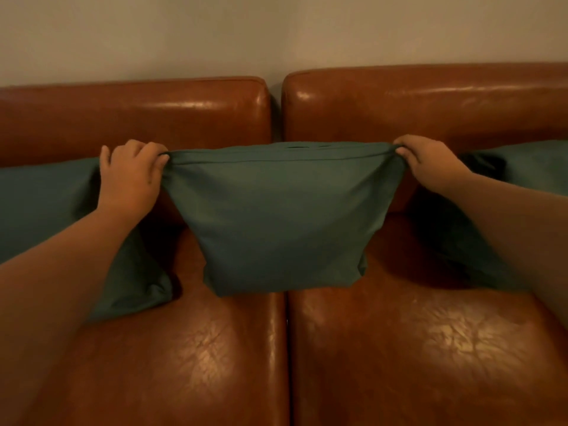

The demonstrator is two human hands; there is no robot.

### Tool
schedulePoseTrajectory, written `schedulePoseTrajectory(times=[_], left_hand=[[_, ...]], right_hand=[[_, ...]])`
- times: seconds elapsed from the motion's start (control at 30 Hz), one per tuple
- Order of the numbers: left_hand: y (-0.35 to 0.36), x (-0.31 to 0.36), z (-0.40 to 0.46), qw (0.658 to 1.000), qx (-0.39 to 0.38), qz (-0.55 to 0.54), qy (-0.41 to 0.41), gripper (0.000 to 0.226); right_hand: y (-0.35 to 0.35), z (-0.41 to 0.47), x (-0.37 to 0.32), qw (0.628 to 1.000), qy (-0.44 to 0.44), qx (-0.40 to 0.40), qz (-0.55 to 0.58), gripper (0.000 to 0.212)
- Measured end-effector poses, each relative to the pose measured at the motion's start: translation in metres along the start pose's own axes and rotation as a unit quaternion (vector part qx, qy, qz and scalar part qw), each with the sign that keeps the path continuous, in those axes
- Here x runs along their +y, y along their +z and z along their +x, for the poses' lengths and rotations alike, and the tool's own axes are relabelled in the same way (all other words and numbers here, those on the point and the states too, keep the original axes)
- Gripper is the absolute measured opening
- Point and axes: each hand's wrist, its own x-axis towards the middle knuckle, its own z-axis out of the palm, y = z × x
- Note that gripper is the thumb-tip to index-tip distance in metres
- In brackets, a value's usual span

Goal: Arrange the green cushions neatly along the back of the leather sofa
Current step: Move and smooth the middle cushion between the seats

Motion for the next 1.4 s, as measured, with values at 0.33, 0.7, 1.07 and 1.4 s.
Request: schedulePoseTrajectory(times=[0.33,0.7,1.07,1.4], left_hand=[[0.055,-0.013,-0.101,0.946,-0.195,-0.171,-0.197,0.020],[0.153,0.016,-0.200,0.863,-0.324,-0.226,-0.316,0.027],[0.175,0.022,-0.198,0.855,-0.210,-0.235,-0.412,0.021],[0.174,0.016,-0.204,0.552,-0.126,-0.559,-0.606,0.021]], right_hand=[[0.033,-0.038,0.009,0.988,0.046,0.127,0.080,0.041],[0.029,-0.002,0.012,0.952,0.091,0.274,0.104,0.027],[0.068,0.032,-0.216,0.866,-0.473,0.157,0.039,0.019],[0.174,0.022,-0.350,0.731,-0.457,-0.172,-0.476,0.032]])
